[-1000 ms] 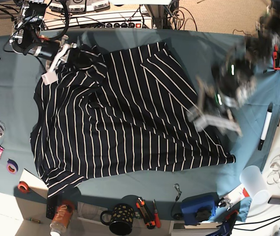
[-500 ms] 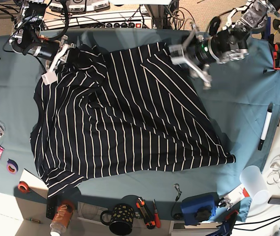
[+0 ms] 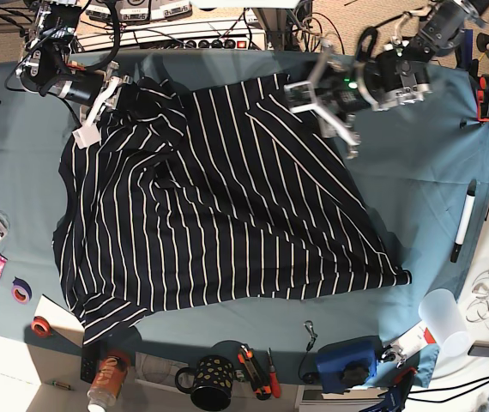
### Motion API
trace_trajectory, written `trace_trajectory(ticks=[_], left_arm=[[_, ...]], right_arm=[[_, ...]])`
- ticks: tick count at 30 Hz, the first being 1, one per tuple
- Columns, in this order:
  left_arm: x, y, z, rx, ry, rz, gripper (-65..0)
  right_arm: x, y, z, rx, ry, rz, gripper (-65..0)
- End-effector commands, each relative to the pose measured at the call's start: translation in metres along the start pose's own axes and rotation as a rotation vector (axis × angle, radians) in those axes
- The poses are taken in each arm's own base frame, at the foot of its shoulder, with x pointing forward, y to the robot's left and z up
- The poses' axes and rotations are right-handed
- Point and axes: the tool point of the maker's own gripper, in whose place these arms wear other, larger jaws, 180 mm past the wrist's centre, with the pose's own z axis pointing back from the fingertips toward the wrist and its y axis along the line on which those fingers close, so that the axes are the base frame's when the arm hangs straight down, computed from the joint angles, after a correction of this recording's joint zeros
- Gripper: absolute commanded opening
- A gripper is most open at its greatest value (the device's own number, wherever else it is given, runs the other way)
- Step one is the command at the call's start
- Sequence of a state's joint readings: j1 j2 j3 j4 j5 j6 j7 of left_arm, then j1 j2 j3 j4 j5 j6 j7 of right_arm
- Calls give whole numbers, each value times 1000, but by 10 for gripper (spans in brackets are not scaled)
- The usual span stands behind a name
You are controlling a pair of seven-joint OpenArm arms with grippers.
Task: Layout the t-shirt on the table in an organized manner, then fold the t-shirt properly
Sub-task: 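Grasp the shirt collar edge with the left gripper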
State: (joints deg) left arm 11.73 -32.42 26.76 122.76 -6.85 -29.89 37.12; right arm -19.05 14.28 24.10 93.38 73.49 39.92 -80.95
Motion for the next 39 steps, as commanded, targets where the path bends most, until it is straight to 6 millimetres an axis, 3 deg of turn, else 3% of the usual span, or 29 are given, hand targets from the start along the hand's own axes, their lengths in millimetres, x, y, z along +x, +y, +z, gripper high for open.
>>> trace_trajectory(ticks=[1, 12, 20, 22, 28, 39], left_arm=[[8, 2, 2, 7, -23, 14, -349], [20, -2, -12, 21, -8, 126, -350], [4, -40, -35, -7, 107, -1, -349], [0, -38, -39, 55, 136, -13, -349], [-1, -5, -34, 276, 165, -24, -349], [-12, -22, -36, 178, 221, 8, -350]], right_arm=[[12, 2, 5, 6, -36, 21, -650], [12, 2, 5, 6, -36, 20, -650], [12, 2, 5, 6, -36, 20, -650], [12, 2, 5, 6, -36, 21, -650], [11, 2, 5, 6, -35, 20, -650], [11, 2, 5, 5, -35, 21, -650]])
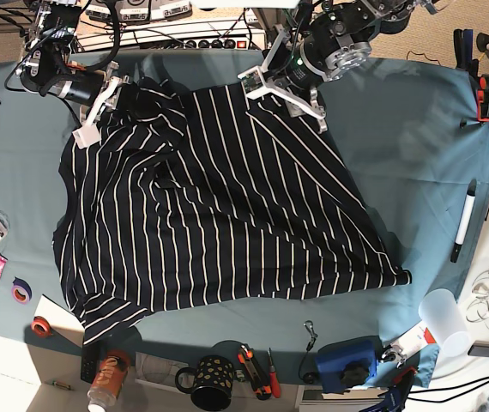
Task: Layout the t-shirt on the table in an organized manner, then fold the t-shirt properly
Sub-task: 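Grasp the shirt collar edge with the left gripper, then pull the collar edge with the left gripper to spread the shirt flat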
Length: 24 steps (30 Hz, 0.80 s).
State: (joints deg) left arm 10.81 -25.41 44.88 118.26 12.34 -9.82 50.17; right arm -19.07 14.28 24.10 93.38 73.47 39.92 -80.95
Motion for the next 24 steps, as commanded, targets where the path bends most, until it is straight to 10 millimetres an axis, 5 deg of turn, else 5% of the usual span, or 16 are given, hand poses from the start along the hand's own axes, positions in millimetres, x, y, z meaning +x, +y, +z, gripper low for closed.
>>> trace_trajectory(ticks=[1, 7, 11, 15, 19, 24], left_arm=[[6, 4, 2, 13, -24, 6, -354], [-12, 12, -9, 74, 23, 93, -489], [-22, 26, -10, 163, 62, 123, -503], [-33, 52, -2, 319, 112, 153, -650], [-54, 76, 15, 479, 222, 203, -650], [-73, 88, 40, 650, 322, 175, -650]], right_arm=[[11, 2, 5, 5, -35, 21, -650], [11, 2, 5, 6, -36, 21, -650], [11, 2, 5, 6, -36, 21, -650], [12, 2, 6, 5, -38, 20, -650], [19, -7, 18, -29, -82, 11, -650], [38, -29, 57, -125, -208, -14, -650]])
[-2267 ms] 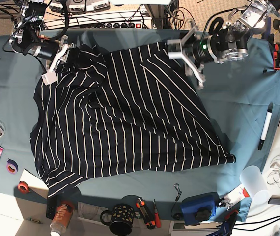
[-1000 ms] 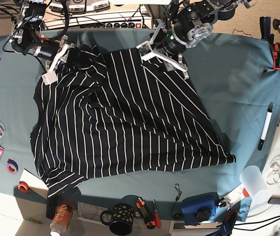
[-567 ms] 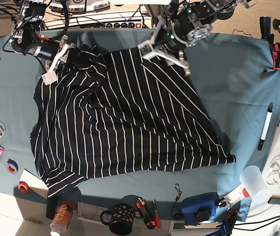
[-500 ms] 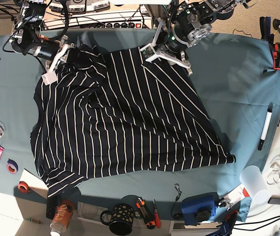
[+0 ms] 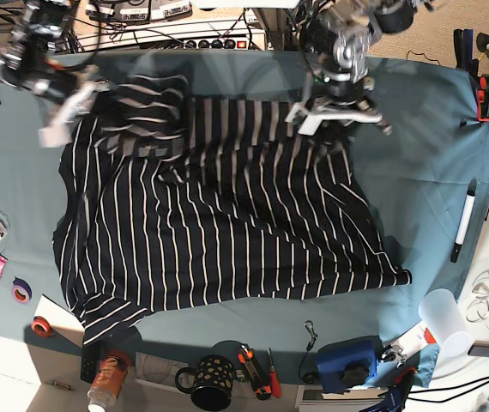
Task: Layout the t-shirt on the table in an organized manner, then fold the t-shirt properly
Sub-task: 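Pull the collar edge with the left gripper to spread the shirt flat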
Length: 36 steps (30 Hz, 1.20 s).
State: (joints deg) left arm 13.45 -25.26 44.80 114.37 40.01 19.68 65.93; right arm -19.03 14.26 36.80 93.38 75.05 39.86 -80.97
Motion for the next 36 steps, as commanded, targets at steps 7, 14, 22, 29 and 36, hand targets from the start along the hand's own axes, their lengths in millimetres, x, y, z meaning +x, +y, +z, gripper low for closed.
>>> trace_trajectory(ticks=[7, 14, 22, 29, 36], left_arm=[[-21, 10, 29, 156, -2, 47, -650], [-29, 27, 36, 271, 31, 214, -650], [-52, 63, 21, 407, 191, 456, -546], [-64, 52, 8, 312, 237, 582, -546], [-36, 79, 16, 356, 90, 622, -546]], right_arm=[[32, -25, 46, -112, -160, 1, -650], [59, -45, 90, -223, -231, 46, -650], [81, -51, 110, -269, -214, 121, -650], [83, -51, 111, -272, -212, 127, -650], [83, -51, 111, -273, -212, 128, -650]])
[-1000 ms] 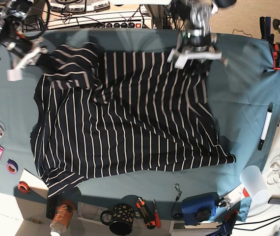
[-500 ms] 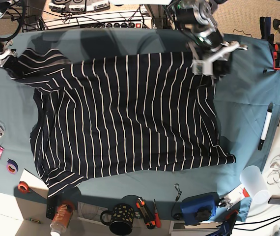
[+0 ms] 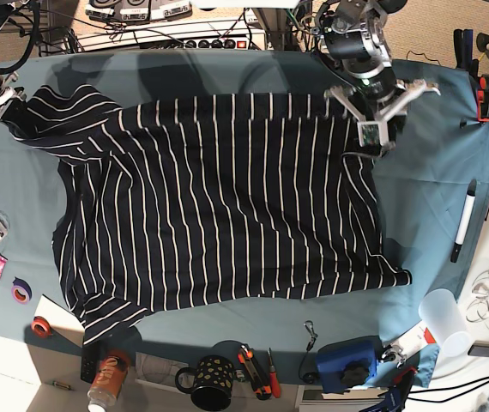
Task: Layout the t-shirt on the table in an organized manner, then fold the t-shirt properly
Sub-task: 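Pull the collar edge with the left gripper to spread the shirt flat, then regrasp the shirt shoulder corner with the left gripper and tug it outward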
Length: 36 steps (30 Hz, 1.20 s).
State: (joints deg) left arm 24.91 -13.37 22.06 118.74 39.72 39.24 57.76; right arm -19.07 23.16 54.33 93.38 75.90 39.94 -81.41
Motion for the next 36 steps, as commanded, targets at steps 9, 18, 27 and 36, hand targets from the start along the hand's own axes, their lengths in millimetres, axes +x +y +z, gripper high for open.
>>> trace_trajectory(ticks=[9, 18, 27, 36], left_arm=[[17, 50, 8, 184, -15, 14, -546], [-32, 21, -2, -92, 200, -180, -546], [-24, 55, -7, 41, 103, -258, -467], [-46, 43, -4, -43, 218, -288, -306]], right_arm=[[17, 0, 6, -3, -40, 37, -650], [17, 0, 6, -3, -40, 37, -650], [17, 0, 6, -2, -41, 36, -650], [17, 0, 6, -3, -40, 37, -650]])
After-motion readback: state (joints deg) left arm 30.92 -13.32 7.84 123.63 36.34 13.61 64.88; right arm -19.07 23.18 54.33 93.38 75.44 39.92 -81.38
